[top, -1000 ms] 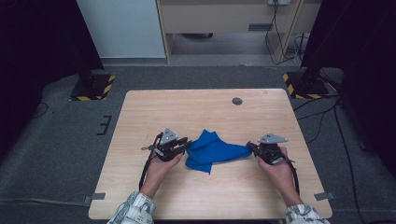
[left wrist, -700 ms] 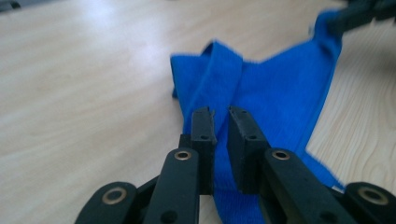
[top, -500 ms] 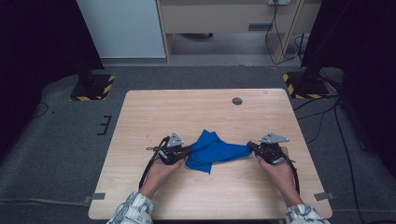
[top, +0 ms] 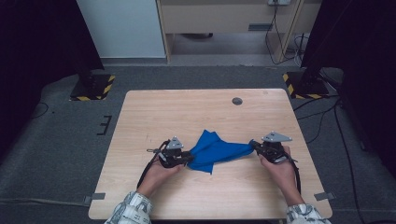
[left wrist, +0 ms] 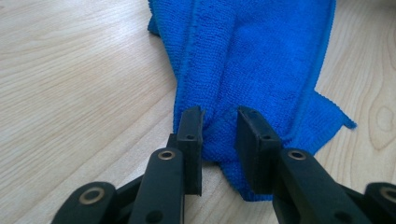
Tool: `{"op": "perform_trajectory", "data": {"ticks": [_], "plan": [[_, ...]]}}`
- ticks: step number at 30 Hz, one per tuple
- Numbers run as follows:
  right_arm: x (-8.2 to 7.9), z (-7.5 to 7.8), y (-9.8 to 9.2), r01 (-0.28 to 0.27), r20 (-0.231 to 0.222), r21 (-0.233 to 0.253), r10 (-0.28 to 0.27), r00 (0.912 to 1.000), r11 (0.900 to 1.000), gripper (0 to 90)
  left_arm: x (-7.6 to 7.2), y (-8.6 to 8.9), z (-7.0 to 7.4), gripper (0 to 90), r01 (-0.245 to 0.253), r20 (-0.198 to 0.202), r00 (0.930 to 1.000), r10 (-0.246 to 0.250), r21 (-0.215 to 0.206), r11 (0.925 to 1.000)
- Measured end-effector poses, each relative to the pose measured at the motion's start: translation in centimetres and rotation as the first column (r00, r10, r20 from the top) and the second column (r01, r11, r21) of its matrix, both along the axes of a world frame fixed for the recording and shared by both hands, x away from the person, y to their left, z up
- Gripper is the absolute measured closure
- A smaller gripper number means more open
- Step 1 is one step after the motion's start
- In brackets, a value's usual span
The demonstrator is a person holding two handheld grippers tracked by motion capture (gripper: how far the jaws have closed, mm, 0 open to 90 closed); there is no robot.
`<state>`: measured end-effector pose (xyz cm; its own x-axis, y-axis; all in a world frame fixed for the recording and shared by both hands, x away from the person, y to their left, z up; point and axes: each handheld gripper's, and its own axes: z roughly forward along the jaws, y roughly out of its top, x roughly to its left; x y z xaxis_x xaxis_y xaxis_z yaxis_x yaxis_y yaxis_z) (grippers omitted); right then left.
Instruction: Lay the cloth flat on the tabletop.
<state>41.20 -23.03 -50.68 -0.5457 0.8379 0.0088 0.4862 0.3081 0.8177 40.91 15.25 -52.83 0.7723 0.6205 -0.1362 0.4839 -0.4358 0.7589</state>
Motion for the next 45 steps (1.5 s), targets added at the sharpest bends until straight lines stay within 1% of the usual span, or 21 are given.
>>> {"op": "perform_trajectory", "data": {"ticks": [3,4,5,9,13,14,16,19,22,25,26,28,29,33,36,37,38,40,41,44,45], "plan": [[0.0,0.0,0.0,-0.001,-0.002,0.002,0.001,1.0000,1.000,87.6,0.0,0.0,0.0,66.7,0.006,-0.001,1.0000,-0.006,-0.015,0.9999],[0.0,0.0,0.0,-0.001,-0.001,0.004,0.001,1.0000,1.000,87.5,0.0,0.0,0.0,65.4,0.010,0.004,0.9999,-0.010,-0.017,0.9998],[0.0,0.0,0.0,0.002,0.002,0.005,-0.002,1.0000,1.000,87.5,-0.1,-0.1,0.1,64.9,0.015,0.011,0.9998,-0.014,-0.019,0.9997],[0.0,0.1,0.0,0.004,-0.001,0.008,-0.004,1.0000,1.000,87.5,-0.1,-0.3,0.2,63.6,0.026,0.010,0.9996,-0.026,-0.032,0.9991],[0.0,0.1,0.0,0.004,-0.002,0.009,-0.004,1.0000,1.000,87.4,-0.2,-0.7,-0.2,60.9,0.043,0.008,0.9990,-0.043,-0.007,0.9990],[0.0,0.1,0.0,0.004,-0.002,0.009,-0.004,1.0000,1.000,87.4,-0.2,-0.8,-0.3,60.9,0.050,0.007,0.9987,-0.050,-0.004,0.9987],[0.0,0.1,0.0,0.004,-0.002,0.010,-0.004,1.0000,1.000,87.3,-0.2,-0.9,-0.4,60.6,0.058,0.019,0.9982,-0.058,0.003,0.9983],[-0.1,0.1,-0.1,0.005,-0.002,0.011,-0.005,1.0000,1.000,87.3,-0.3,-0.9,-0.5,60.8,0.057,0.022,0.9981,-0.057,0.005,0.9984],[-0.1,0.1,-0.1,0.004,-0.002,0.009,-0.004,1.0000,1.000,87.3,-0.4,-1.2,-0.4,62.6,0.059,0.034,0.9976,-0.060,0.029,0.9979],[-0.1,0.2,0.0,0.006,0.000,0.008,-0.006,1.0000,1.000,87.3,-0.6,-1.6,-0.1,70.5,0.064,0.036,0.9971,-0.066,0.059,0.9962],[-0.1,0.2,0.0,0.008,0.002,0.012,-0.008,1.0000,1.000,87.3,-0.6,-1.7,0.1,75.0,0.062,0.039,0.9971,-0.065,0.072,0.9955],[-0.1,0.2,0.0,0.007,0.003,0.013,-0.007,1.0000,1.000,87.3,-0.6,-1.7,0.2,80.2,0.060,0.037,0.9973,-0.063,0.073,0.9955],[-0.1,0.3,-0.1,0.007,0.001,0.013,-0.007,1.0000,1.000,87.3,-0.6,-1.6,0.2,80.2,0.054,0.036,0.9977,-0.057,0.067,0.9962],[-0.1,0.3,-0.2,0.005,0.005,0.013,-0.005,1.0000,1.000,87.4,-0.5,-1.2,0.6,86.9,0.030,0.046,0.9984,-0.032,0.049,0.9984],[-0.1,0.3,-0.2,0.005,0.005,0.012,-0.005,1.0000,1.000,87.4,-0.4,-1.0,0.9,87.4,0.006,0.064,0.9979,-0.009,0.032,0.9995],[-0.1,0.3,-0.2,0.007,0.007,0.014,-0.007,1.0000,1.000,87.4,-0.4,-0.8,1.2,87.6,-0.009,0.083,0.9965,0.008,0.012,0.9999],[-0.1,0.3,-0.2,0.007,0.007,0.014,-0.007,1.0000,1.000,87.4,-0.4,-0.8,1.2,87.6,-0.009,0.083,0.9965,0.008,0.012,0.9999],[-0.1,0.4,-0.2,0.008,0.006,0.017,-0.009,0.9999,1.000,87.4,-0.5,-0.5,1.7,87.6,-0.033,0.104,0.9939,0.035,-0.022,0.9992],[-0.2,0.5,-0.3,0.009,0.013,0.019,-0.010,0.9999,1.000,87.4,-0.4,-0.3,1.9,87.6,-0.048,0.114,0.9920,0.052,-0.040,0.9980],[-0.2,0.7,-0.4,0.008,0.014,0.019,-0.009,0.9999,1.000,87.6,-0.3,0.2,2.6,87.7,-0.093,0.146,0.9838,0.105,-0.084,0.9921],[-0.2,0.7,-0.4,0.014,0.016,0.027,-0.014,0.9998,1.000,87.6,-0.2,0.4,2.8,87.8,-0.102,0.154,0.9811,0.117,-0.098,0.9899]]}}
